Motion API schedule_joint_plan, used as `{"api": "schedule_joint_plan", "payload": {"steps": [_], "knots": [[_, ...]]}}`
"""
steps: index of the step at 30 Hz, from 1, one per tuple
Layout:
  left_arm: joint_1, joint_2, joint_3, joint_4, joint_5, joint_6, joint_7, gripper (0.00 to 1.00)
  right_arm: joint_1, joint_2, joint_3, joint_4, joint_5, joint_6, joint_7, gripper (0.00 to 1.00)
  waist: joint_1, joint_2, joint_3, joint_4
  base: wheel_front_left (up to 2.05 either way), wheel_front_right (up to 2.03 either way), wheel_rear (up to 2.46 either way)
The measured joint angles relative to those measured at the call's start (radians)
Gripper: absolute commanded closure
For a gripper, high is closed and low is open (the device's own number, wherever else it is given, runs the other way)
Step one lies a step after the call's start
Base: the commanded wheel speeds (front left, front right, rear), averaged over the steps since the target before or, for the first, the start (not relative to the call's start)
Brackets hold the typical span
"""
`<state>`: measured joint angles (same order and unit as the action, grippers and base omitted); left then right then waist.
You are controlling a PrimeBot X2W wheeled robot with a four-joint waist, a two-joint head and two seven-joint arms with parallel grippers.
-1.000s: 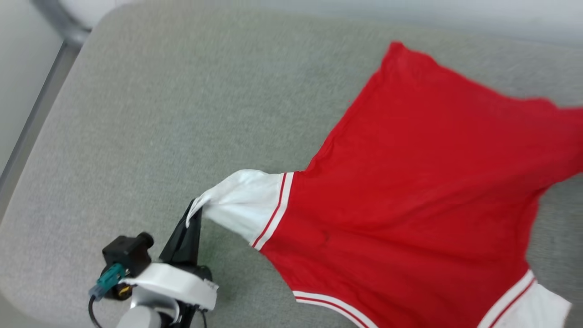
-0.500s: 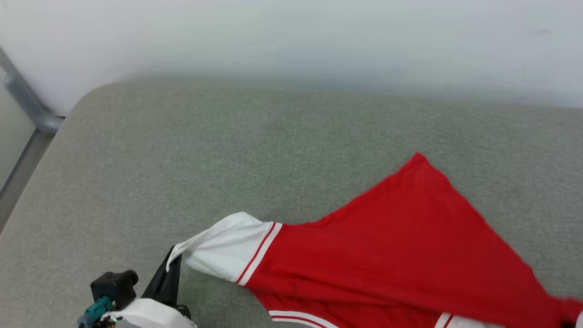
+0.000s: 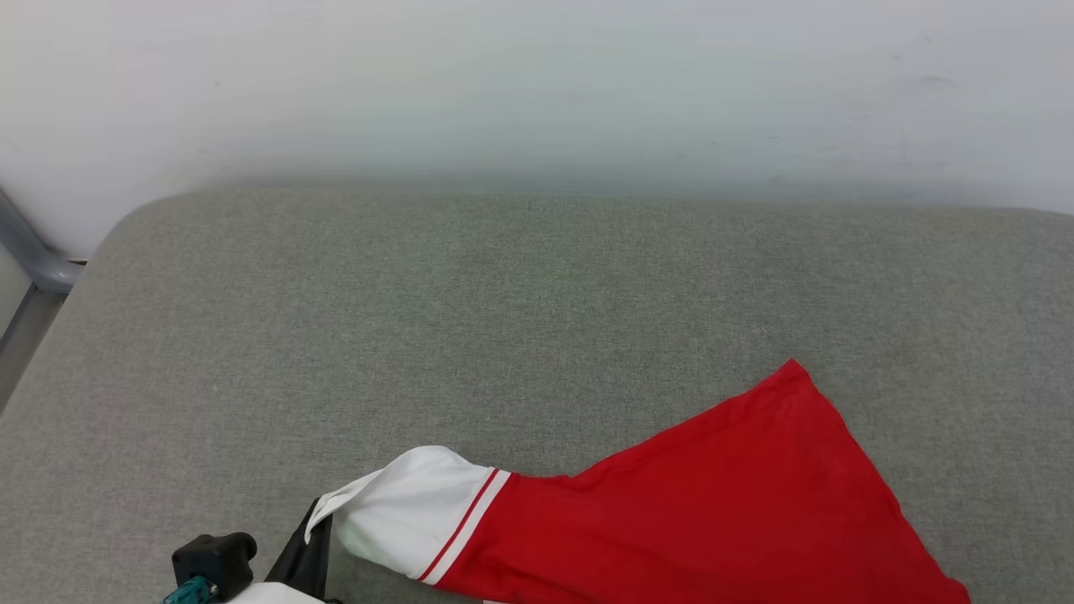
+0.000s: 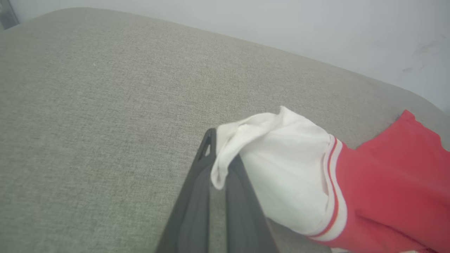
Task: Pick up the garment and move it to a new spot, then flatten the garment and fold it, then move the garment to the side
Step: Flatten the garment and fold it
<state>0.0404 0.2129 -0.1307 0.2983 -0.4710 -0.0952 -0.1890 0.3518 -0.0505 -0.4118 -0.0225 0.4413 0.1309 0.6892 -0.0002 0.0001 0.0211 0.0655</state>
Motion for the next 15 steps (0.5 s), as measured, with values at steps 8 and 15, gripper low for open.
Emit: {"api": "schedule_joint_plan", "payload": {"steps": [8, 15], "knots": [[-0.005, 0.004, -0.014, -0.021, -0.001, 0.000, 0.008, 1.00, -0.140, -0.002, 0.040, 0.012, -0.010, 0.000, -0.363, 0.00, 0.0001, 0.0000, 0.016, 0.005, 0.00, 0.00, 0.00], [-0.040, 0.006, -0.029, -0.038, 0.000, -0.003, 0.000, 1.00, -0.294, -0.076, 0.114, 0.127, -0.040, 0.000, -0.532, 0.00, 0.0002, 0.0000, 0.052, 0.017, 0.00, 0.00, 0.00]]}}
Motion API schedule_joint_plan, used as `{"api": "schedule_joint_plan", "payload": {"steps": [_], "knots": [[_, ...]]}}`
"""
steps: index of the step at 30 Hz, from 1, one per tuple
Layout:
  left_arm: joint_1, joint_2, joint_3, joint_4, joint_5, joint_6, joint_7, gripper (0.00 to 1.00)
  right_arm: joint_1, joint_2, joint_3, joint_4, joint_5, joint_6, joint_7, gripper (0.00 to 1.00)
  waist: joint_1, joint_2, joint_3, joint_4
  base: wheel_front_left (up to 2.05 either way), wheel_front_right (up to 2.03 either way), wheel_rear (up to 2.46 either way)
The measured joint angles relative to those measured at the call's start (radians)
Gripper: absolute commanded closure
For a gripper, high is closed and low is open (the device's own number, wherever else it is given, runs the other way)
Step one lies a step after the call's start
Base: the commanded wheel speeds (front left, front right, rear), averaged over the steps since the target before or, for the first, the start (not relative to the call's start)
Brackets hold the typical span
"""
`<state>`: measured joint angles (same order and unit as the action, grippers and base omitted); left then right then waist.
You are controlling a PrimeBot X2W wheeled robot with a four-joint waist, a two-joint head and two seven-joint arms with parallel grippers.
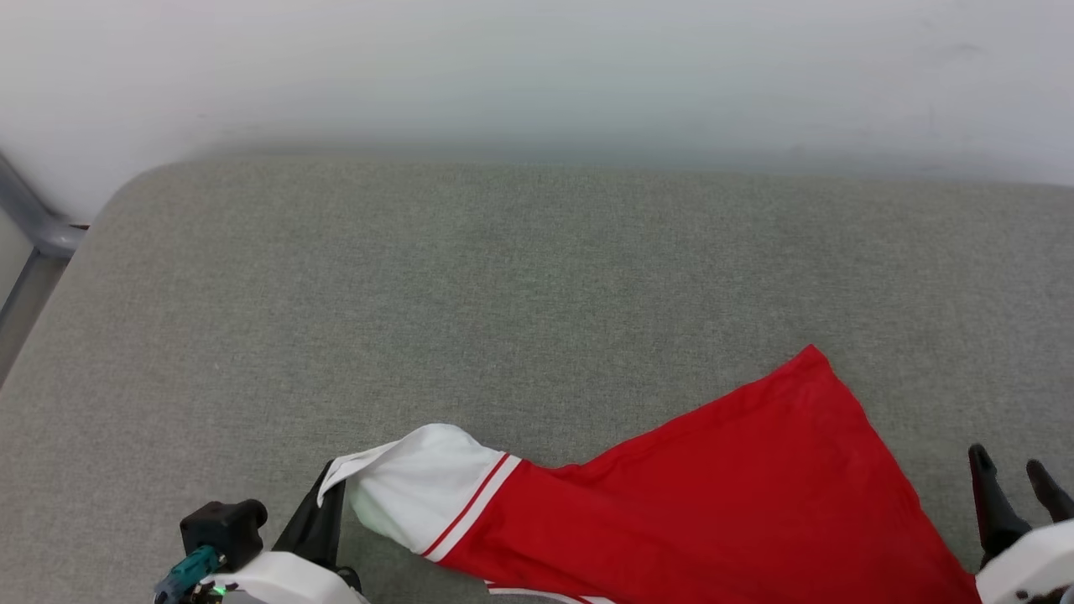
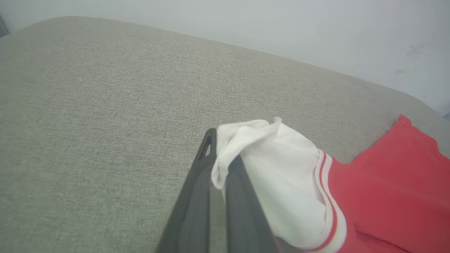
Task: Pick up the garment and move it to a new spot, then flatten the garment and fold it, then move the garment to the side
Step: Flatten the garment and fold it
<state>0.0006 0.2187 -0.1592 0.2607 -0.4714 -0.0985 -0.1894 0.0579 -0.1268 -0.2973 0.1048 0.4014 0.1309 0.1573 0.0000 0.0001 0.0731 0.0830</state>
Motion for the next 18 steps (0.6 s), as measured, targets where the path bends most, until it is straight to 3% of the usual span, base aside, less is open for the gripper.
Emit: {"api": "schedule_joint_plan", "payload": {"steps": [5, 12, 18], "knots": [[-0.047, -0.002, -0.028, -0.010, 0.004, -0.007, -0.008, 1.00, -0.153, -0.089, 0.058, 0.101, 0.005, 0.000, 0.066, 0.00, 0.0002, 0.0000, 0.039, 0.021, 0.00, 0.00, 0.00], [-0.095, 0.000, -0.065, -0.013, 0.009, -0.017, -0.016, 1.00, -0.336, -0.225, 0.172, 0.178, 0.024, 0.000, 0.383, 0.00, 0.0002, 0.0000, 0.086, 0.067, 0.00, 0.00, 0.00], [-0.128, -0.004, -0.094, -0.012, 0.001, -0.024, -0.026, 1.00, -0.430, -0.256, 0.238, 0.206, 0.035, 0.000, 0.594, 0.00, 0.0002, 0.0000, 0.119, 0.103, 0.00, 0.00, 0.00]]}}
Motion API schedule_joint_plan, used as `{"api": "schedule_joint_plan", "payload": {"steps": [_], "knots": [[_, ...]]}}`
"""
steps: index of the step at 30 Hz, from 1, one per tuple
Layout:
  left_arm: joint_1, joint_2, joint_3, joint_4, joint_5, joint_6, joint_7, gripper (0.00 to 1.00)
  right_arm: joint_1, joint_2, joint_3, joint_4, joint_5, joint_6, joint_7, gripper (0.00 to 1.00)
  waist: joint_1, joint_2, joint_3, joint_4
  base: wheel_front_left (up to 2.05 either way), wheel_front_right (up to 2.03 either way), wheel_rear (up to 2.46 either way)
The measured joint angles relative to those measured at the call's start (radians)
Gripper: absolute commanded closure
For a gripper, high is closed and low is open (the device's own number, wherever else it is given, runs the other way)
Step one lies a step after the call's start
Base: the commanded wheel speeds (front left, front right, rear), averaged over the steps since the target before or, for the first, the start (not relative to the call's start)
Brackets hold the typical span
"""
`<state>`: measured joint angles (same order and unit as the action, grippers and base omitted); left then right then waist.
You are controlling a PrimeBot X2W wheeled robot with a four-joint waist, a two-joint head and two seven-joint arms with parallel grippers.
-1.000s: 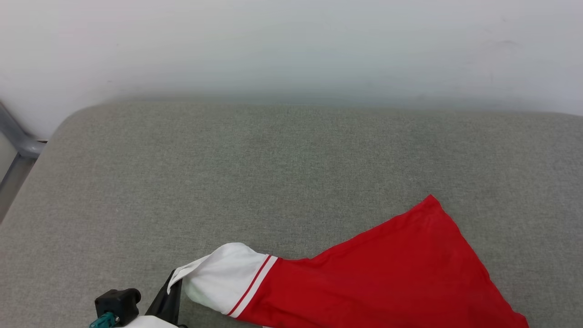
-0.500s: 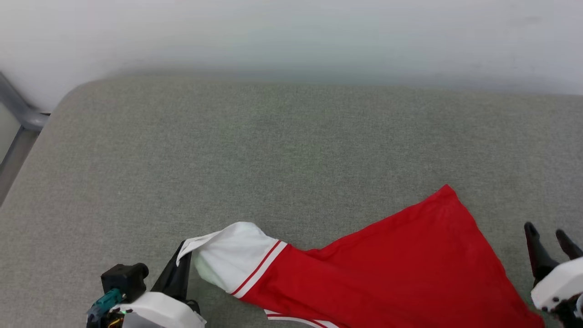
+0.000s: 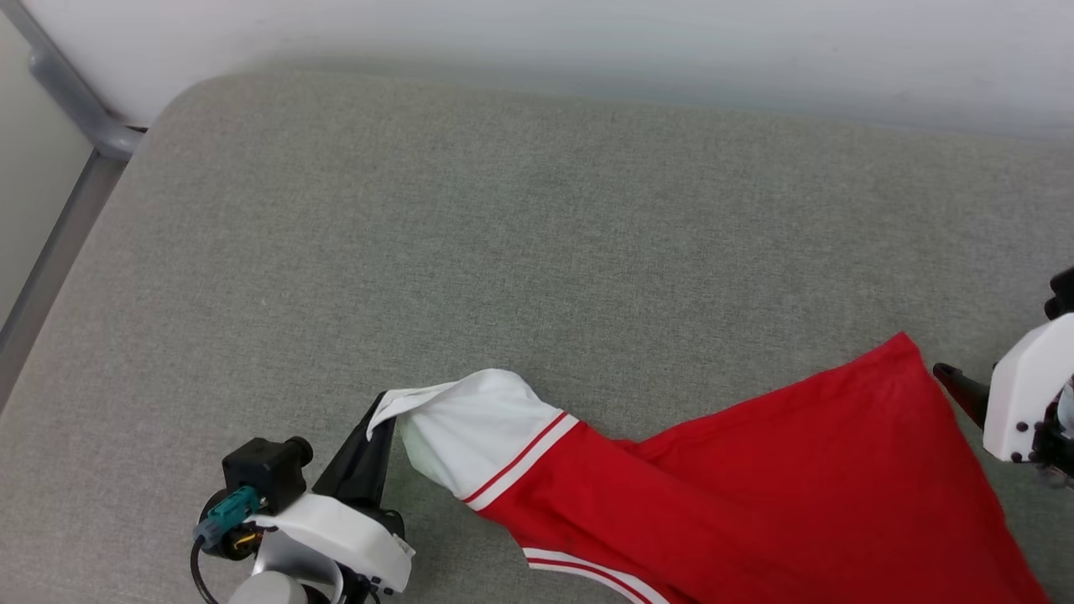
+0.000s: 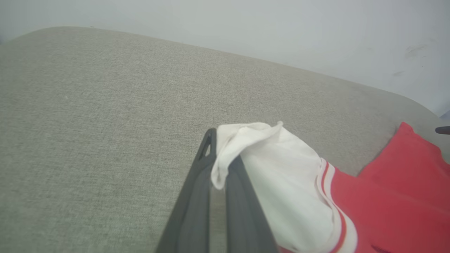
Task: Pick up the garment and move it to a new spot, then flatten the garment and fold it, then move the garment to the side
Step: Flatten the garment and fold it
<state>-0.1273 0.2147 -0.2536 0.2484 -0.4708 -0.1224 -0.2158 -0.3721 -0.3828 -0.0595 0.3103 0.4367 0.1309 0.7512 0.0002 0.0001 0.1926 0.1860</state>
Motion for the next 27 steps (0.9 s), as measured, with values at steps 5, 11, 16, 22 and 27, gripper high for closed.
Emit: {"api": "schedule_joint_plan", "payload": {"steps": [5, 11, 16, 22, 27], "knots": [[-0.034, -0.001, -0.016, 0.000, -0.008, -0.001, -0.009, 1.00, -0.059, -0.007, 0.062, 0.010, -0.015, 0.000, 0.056, 0.00, 0.0000, 0.0000, 0.045, 0.021, 0.00, 0.00, 0.00], [-0.071, -0.001, -0.035, 0.005, -0.016, -0.005, -0.025, 1.00, -0.098, -0.008, 0.114, 0.066, -0.013, 0.000, 0.071, 0.00, 0.0000, 0.0000, 0.099, 0.040, 0.00, 0.00, 0.00], [-0.079, -0.004, -0.042, 0.022, -0.029, -0.006, -0.034, 1.00, -0.101, -0.027, 0.158, 0.094, 0.032, -0.002, 0.096, 0.00, -0.0001, 0.0000, 0.113, 0.052, 0.00, 0.00, 0.00], [-0.078, -0.010, -0.048, 0.046, -0.052, -0.007, -0.041, 1.00, -0.101, -0.036, 0.185, 0.101, 0.082, -0.002, 0.111, 1.00, -0.0002, 0.0000, 0.096, 0.052, 0.00, 0.00, 0.00], [-0.078, -0.006, -0.047, 0.073, -0.053, -0.007, -0.043, 1.00, -0.097, -0.031, 0.182, 0.111, 0.090, 0.000, 0.092, 1.00, -0.0001, 0.0000, 0.060, 0.046, 0.00, 0.00, 0.00]]}}
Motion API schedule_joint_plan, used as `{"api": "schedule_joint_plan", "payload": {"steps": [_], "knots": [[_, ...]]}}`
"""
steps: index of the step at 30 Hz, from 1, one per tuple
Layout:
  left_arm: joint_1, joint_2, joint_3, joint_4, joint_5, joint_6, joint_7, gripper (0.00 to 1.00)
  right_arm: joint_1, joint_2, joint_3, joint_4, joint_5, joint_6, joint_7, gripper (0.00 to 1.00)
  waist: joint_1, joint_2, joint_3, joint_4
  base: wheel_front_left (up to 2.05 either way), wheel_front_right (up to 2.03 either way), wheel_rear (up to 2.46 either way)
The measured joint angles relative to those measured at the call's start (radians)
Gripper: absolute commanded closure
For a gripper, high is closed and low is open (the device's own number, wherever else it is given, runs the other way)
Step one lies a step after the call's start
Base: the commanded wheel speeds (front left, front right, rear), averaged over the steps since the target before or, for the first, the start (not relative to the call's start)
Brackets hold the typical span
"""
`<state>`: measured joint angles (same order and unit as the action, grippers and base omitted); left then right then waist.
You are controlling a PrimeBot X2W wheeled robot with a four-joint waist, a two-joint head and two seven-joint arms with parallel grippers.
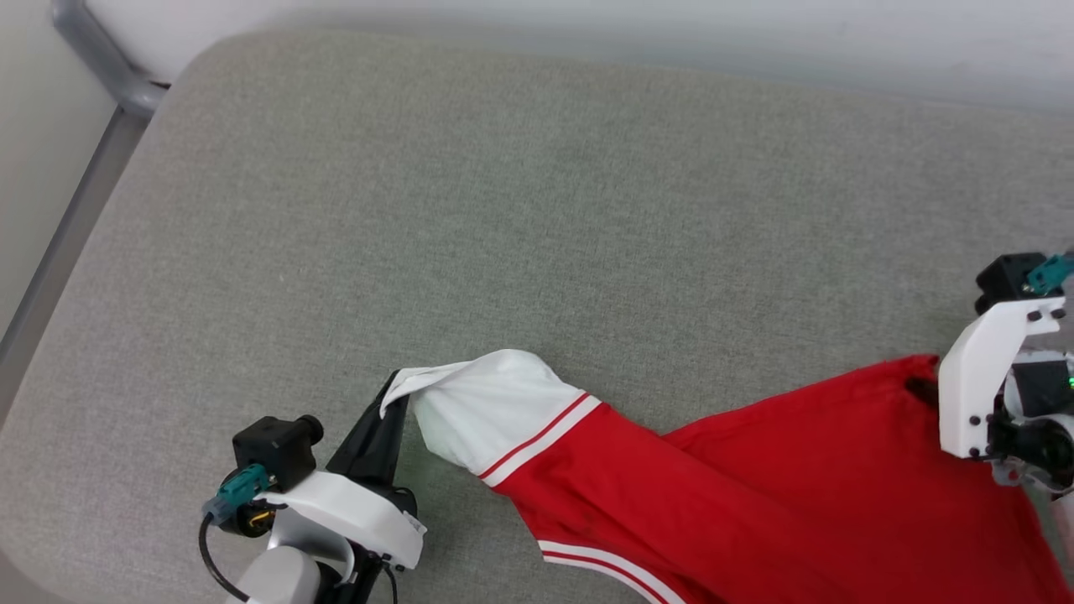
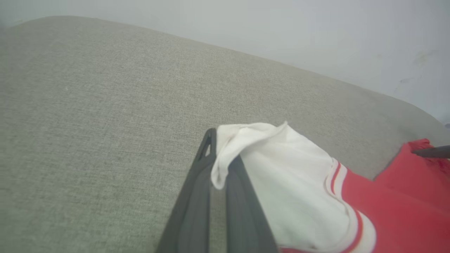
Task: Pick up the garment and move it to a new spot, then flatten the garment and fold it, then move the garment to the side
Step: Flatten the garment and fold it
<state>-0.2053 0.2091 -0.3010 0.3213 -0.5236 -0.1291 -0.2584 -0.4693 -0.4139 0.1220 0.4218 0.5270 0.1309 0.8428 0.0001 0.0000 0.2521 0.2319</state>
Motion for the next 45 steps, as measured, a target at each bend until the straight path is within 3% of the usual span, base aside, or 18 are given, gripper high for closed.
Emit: {"api": "schedule_joint_plan", "payload": {"steps": [6, 16, 19, 29, 45], "knots": [[-0.015, 0.028, 0.038, 0.003, -0.001, 0.015, 0.000, 1.00, 0.015, 0.020, -0.022, -0.012, -0.021, 0.000, -0.085, 1.00, 0.0000, 0.0000, -0.063, -0.030, 0.00, 0.00, 0.00], [-0.143, 0.103, 0.121, -0.027, -0.053, 0.025, 0.053, 1.00, -0.048, 0.068, -0.069, -0.039, -0.071, 0.000, -0.241, 1.00, -0.0001, 0.0000, -0.121, -0.135, 0.00, 0.00, 0.00], [-0.275, 0.138, 0.144, -0.001, -0.065, 0.024, 0.082, 1.00, -0.124, 0.093, -0.090, -0.041, -0.106, 0.000, -0.313, 1.00, -0.0001, 0.0000, -0.110, -0.173, 0.00, 0.00, 0.00], [-0.607, 0.177, 0.116, 0.156, -0.034, 0.014, 0.137, 1.00, -0.356, 0.121, -0.141, 0.015, -0.187, 0.001, -0.425, 1.00, 0.0000, 0.0000, -0.043, -0.210, 0.00, 0.00, 0.00], [-1.208, 0.227, 0.104, 0.418, -0.019, -0.001, 0.088, 1.00, -0.863, 0.087, -0.160, 0.051, -0.276, 0.001, -0.545, 1.00, 0.0001, 0.0000, 0.170, -0.217, 0.00, 0.00, 0.00]]}}
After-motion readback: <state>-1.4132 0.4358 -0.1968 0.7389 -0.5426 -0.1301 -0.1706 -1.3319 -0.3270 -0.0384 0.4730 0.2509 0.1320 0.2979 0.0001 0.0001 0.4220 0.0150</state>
